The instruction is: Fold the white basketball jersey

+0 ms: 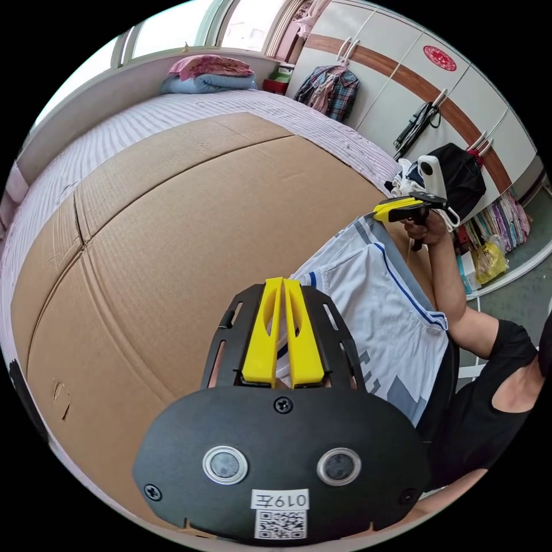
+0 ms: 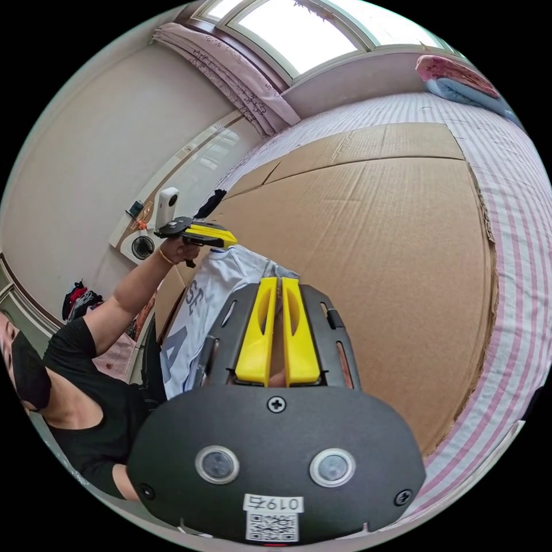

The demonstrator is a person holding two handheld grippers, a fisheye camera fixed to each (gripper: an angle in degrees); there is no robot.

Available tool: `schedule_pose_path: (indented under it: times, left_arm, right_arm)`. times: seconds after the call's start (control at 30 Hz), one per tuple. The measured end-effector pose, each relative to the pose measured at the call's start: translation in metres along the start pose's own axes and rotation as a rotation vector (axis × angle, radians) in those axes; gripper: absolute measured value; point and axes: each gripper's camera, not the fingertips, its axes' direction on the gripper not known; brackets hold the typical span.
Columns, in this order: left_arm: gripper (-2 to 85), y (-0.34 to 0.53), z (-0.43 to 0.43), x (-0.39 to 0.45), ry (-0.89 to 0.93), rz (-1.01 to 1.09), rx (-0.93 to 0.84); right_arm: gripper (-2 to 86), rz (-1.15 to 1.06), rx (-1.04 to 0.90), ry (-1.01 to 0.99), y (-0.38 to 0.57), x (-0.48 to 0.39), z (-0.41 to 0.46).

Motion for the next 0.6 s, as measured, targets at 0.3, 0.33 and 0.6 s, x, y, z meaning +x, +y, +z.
schedule_pose_path:
  times: [0.3,0.33,0.6]
  left_arm:
    - [7.5,-0.026,0.013,-0.009,0.182,0.076,-0.045]
    - [7.5,-0.028,0.015,-0.009,0.185,0.087,-0.060]
    - [7.7,-0.063,0.035,0.010,0.130,0.272,-0.216]
  right_arm:
    - [0.2,-0.013,0.026,-0.020,0.001,-0.007,-0.005]
    - [0.2,-0.017,0.026,-0.020,0.002,-0.008,-0.005]
    - [0.1,-0.140,0.087,-0.090,0.016,-0.023,-0.010]
